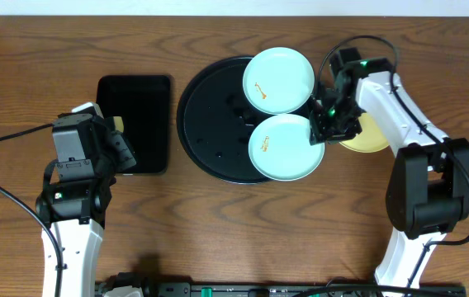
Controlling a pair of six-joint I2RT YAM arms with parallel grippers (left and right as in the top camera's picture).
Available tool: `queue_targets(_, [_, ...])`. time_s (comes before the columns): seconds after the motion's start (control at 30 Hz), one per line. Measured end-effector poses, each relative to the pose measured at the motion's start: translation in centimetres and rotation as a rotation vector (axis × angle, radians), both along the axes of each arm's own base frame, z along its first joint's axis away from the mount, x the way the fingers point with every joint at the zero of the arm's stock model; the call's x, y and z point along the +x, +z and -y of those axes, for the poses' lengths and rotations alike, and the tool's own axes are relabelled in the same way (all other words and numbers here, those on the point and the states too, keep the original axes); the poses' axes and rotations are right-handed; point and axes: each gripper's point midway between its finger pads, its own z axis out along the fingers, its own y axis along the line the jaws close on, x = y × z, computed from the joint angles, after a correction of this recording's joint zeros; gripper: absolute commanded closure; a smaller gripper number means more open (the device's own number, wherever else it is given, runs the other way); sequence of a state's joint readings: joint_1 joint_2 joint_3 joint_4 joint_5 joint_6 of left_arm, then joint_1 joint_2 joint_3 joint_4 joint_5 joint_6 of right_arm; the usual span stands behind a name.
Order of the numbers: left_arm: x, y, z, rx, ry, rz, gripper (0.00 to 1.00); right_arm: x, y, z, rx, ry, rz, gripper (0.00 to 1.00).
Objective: Clean dirty plates on tray and stack at the side
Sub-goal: 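Move the right gripper back to the green plate on the tray, then grasp the lower green plate's rim with the right gripper and tilt it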
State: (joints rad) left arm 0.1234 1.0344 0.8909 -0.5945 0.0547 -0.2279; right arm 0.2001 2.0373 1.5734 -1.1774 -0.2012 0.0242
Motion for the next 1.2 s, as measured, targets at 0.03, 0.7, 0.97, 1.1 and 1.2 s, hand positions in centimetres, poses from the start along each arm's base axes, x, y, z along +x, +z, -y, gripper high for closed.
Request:
queue_targets(0.03, [0.0,0.0,0.0,0.0,0.001,-0.001,0.92,-0.2,-0.2,-0.1,-0.01,0.001,-0.005,0.56])
queue_targets(0.7, [-0.1,-0.1,0.1,-0.003,-0.002,-0.008,0.92,-1.5,-2.7,-0.2,-0.07,-0.094,-0.034,0.87])
queue_targets(0.97, [-0.1,-0.1,0.1,-0.004,-0.002,-0.008,0.92,-0.7,-2.4,-0.6,-0.05,-0.132,-0.002,0.99])
queue_targets(1.1, [-0.1,-0.1,0.1,-0.004,-0.003,-0.006,0.92,-0.5,-2.3,-0.6,-0.047,-0.143,0.005,0.99])
queue_targets(1.2, [-0.1,-0.1,0.1,-0.006,-0.004,-0.005,0.92,0.4,-1.5,-1.0,-0.028,-0.15,0.035,0.99])
